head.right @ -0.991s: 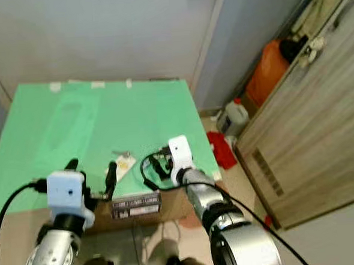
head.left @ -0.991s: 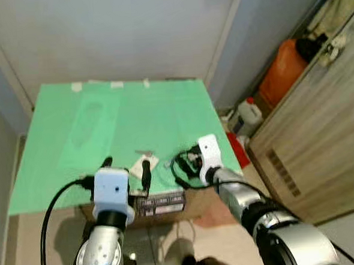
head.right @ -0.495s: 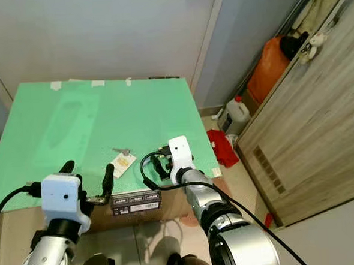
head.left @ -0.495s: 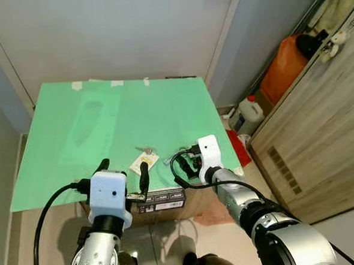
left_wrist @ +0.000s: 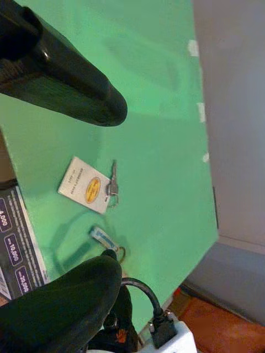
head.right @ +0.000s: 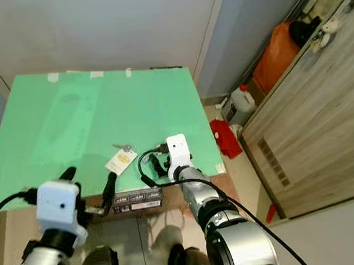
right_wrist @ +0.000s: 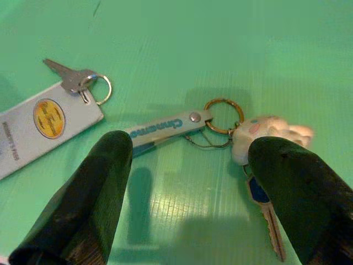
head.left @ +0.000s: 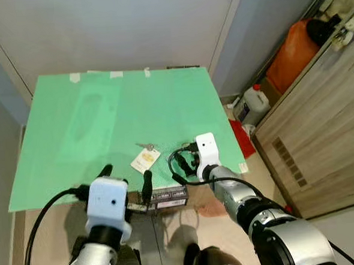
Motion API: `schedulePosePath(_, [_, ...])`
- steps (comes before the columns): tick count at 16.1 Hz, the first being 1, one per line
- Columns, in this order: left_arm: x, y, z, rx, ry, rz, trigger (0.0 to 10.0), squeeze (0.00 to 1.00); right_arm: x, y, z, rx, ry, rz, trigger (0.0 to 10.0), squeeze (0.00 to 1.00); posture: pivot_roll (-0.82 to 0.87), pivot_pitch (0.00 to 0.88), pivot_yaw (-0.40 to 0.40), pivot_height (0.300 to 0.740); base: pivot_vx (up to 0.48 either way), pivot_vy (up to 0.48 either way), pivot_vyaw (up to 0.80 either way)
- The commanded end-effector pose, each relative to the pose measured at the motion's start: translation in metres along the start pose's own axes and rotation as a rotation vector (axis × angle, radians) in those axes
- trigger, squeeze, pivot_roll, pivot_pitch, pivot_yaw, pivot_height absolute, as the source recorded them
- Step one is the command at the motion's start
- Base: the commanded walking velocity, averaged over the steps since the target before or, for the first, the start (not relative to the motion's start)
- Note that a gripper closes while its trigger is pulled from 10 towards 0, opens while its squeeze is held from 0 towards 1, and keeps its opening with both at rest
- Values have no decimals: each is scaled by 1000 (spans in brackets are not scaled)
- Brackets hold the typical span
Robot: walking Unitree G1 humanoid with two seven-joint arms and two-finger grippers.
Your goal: Hang keys on a hook
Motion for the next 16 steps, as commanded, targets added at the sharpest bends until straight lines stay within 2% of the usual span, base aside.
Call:
schedulePosePath(1, [3, -5, -2, -8, -13, 3, 10000, 0, -2, 1, 3, 2, -3, 26, 10000, 0, 440, 251, -181, 709, 0, 0, 0])
schedulePosePath(2, [3, -6, -3, -6, -15, 8, 10000, 0, -2, 1, 3, 0, -5, 26, 353, 0, 442, 252, -182, 709, 0, 0, 0])
schedulePosePath(3, [3, -7, -2, -2, -15, 16, 10000, 0, -5, 1, 3, -1, -1, 39, 0, 0, 442, 253, -187, 709, 0, 0, 0])
schedulePosePath(8, [3, -11, -9, -13, -20, 28, 10000, 0, -27, -5, 1, -7, -14, 105, 0, 0, 435, 256, -187, 709, 0, 0, 0])
schedulePosePath(13, [1, -9, -12, -8, -20, 31, 10000, 0, -26, -5, 2, -2, -14, 97, 0, 0, 426, 245, -189, 709, 0, 0, 0])
schedulePosePath(14, [1, -7, -12, -6, -18, 28, 10000, 0, -20, -3, 2, 0, -40, 75, 3961, 0, 420, 236, -193, 709, 0, 0, 0])
schedulePosePath(15, [1, -2, -11, -1, -14, 23, 10000, 0, -7, -1, 2, 3, -55, 23, 10000, 0, 409, 219, -198, 709, 0, 0, 0])
schedulePosePath(16, [0, 7, -5, 20, -13, 9, 10000, 0, 16, 1, -2, 5, -35, -70, 10000, 1000, 378, 180, -206, 709, 0, 0, 0])
Point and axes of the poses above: a point about 5 cm out from each wrist's last joint towards the gripper, its own y axis pointing out of the wrist towards the gripper, its own x axis along the axis of the wrist's last joint, z = x × y, the point moved 4 cm from there along y, pointing out of the wrist towards the gripper, and after that the axes turned 2 degrees about y, right-handed, at the moved point
